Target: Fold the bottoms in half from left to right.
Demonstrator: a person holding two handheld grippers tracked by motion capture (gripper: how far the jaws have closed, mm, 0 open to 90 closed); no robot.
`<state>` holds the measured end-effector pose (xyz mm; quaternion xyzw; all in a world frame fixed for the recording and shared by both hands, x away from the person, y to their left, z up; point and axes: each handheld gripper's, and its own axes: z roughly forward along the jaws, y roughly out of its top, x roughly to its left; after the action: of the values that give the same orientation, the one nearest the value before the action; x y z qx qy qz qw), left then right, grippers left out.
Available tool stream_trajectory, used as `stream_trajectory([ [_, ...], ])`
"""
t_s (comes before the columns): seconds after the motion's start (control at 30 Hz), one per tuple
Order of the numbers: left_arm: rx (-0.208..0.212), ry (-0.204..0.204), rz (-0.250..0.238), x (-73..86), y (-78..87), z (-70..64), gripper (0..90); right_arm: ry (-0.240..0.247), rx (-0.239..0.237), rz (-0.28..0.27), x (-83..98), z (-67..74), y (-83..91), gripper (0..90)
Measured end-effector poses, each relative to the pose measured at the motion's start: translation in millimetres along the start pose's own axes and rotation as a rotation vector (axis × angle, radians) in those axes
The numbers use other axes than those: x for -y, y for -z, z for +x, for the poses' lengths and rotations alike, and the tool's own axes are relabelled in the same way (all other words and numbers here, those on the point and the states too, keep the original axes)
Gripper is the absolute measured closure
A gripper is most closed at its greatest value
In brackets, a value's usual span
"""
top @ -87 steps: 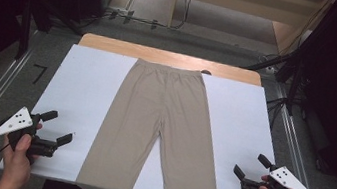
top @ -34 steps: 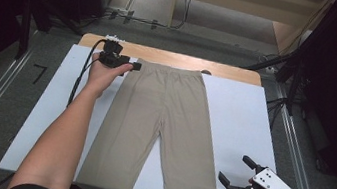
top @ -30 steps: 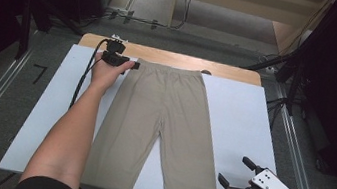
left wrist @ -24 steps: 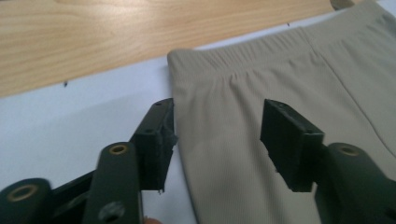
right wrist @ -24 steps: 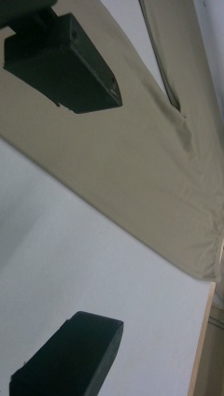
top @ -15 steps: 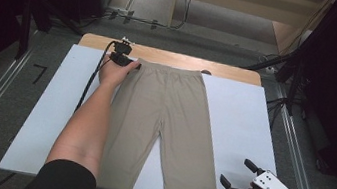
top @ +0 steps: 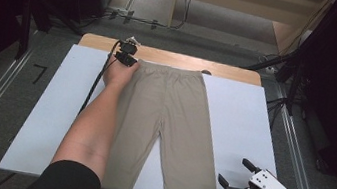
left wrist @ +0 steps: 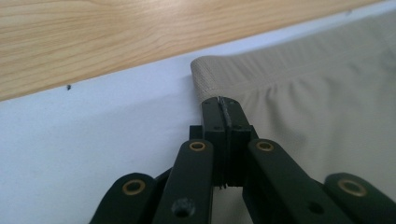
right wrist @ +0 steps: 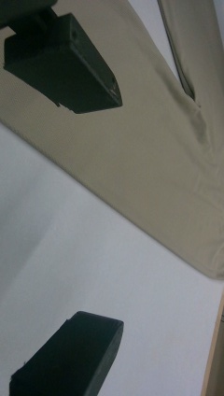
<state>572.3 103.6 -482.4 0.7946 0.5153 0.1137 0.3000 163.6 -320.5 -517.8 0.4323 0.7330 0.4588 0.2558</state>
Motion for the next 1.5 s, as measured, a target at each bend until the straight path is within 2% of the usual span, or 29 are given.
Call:
stream_trajectory([
  [0.1,0.043,0.013,-0.048,-4.3,12.9,1.4,90.0,-0.02,-0.002,-0.02,-3.2,1.3,5.2,0.0],
  [0.17,0.079,0.022,-0.084,-7.8,24.4,2.5,90.0,-0.014,-0.003,-0.029,-7.7,4.6,8.9,0.0],
  [0.23,0.122,0.049,-0.123,-11.3,38.6,0.8,90.0,-0.004,-0.006,-0.036,-13.3,9.5,10.5,0.0],
  [0.3,0.129,0.025,-0.135,-15.0,49.7,-3.0,90.0,-0.04,-0.049,-0.062,-20.2,16.3,9.7,0.0],
  [0.37,0.137,0.006,-0.145,-18.8,60.9,-6.1,90.0,-0.056,-0.083,-0.062,-28.5,25.0,5.7,0.0],
  [0.47,0.148,0.002,-0.154,-20.7,69.4,-7.9,90.0,-0.069,-0.139,-0.068,-41.4,42.3,-2.0,0.0],
  [0.5,0.168,-0.002,-0.161,-20.9,75.6,-9.6,90.0,-0.075,-0.164,-0.064,-47.5,53.5,-5.9,0.0],
  [0.53,0.17,-0.007,-0.162,-20.8,77.0,-10.6,90.0,-0.076,-0.183,-0.06,-52.3,64.0,-9.7,0.2],
  [0.6,0.181,-0.021,-0.165,-20.0,78.8,-14.0,90.0,-0.077,-0.201,-0.063,-60.0,84.9,-16.9,15.7],
  [0.63,0.19,-0.022,-0.167,-19.2,79.3,-15.6,90.0,-0.076,-0.212,-0.058,-64.1,98.4,-22.4,16.9],
  [0.7,0.198,-0.031,-0.168,-17.2,78.9,-19.0,90.0,-0.035,-0.246,-0.009,-71.9,127.2,-37.7,22.4],
  [0.77,0.202,-0.037,-0.165,-14.8,78.2,-22.1,90.0,0.021,-0.253,0.021,-77.8,157.3,-52.7,28.9],
  [0.8,0.202,-0.037,-0.165,-14.8,78.2,-22.1,90.0,0.021,-0.253,0.021,-77.8,157.3,-52.7,28.9],
  [0.83,0.206,-0.045,-0.168,-12.1,78.1,-23.8,90.0,0.045,-0.265,0.044,-82.5,187.3,-69.9,33.2],
  [0.93,0.196,-0.069,-0.165,-7.1,78.0,-24.8,90.0,0.072,-0.315,0.094,-85.5,220.3,-95.2,41.0],
  [1.07,0.182,-0.097,-0.153,2.5,76.4,-22.1,90.0,0.098,-0.379,0.153,-87.5,251.2,-121.7,44.1],
  [1.13,0.186,-0.107,-0.15,7.6,74.6,-20.0,90.0,0.101,-0.395,0.174,-87.9,264.9,-134.3,45.4],
  [1.17,0.186,-0.107,-0.15,7.6,74.6,-20.0,90.0,0.101,-0.395,0.174,-87.9,264.9,-134.3,45.4],
  [1.2,0.196,-0.101,-0.152,11.9,73.0,-18.6,90.0,0.09,-0.422,0.191,-88.3,278.9,-146.7,47.6],
  [1.23,0.203,-0.105,-0.148,13.3,72.1,-18.4,90.0,0.098,-0.429,0.195,-88.6,283.1,-151.1,47.6],
  [1.37,0.206,-0.124,-0.141,17.3,69.9,-18.4,90.0,0.113,-0.421,0.216,-89.2,307.6,-168.4,46.4],
  [1.43,0.211,-0.121,-0.145,18.6,69.3,-17.5,90.0,0.161,-0.398,0.213,-87.0,316.8,-175.4,46.5],
  [1.47,0.211,-0.123,-0.142,19.2,69.1,-16.6,90.0,0.208,-0.37,0.209,-84.6,320.0,-178.6,46.5],
  [1.5,0.211,-0.123,-0.142,19.2,69.1,-16.6,90.0,0.208,-0.37,0.209,-84.6,320.0,-178.6,46.5],
])
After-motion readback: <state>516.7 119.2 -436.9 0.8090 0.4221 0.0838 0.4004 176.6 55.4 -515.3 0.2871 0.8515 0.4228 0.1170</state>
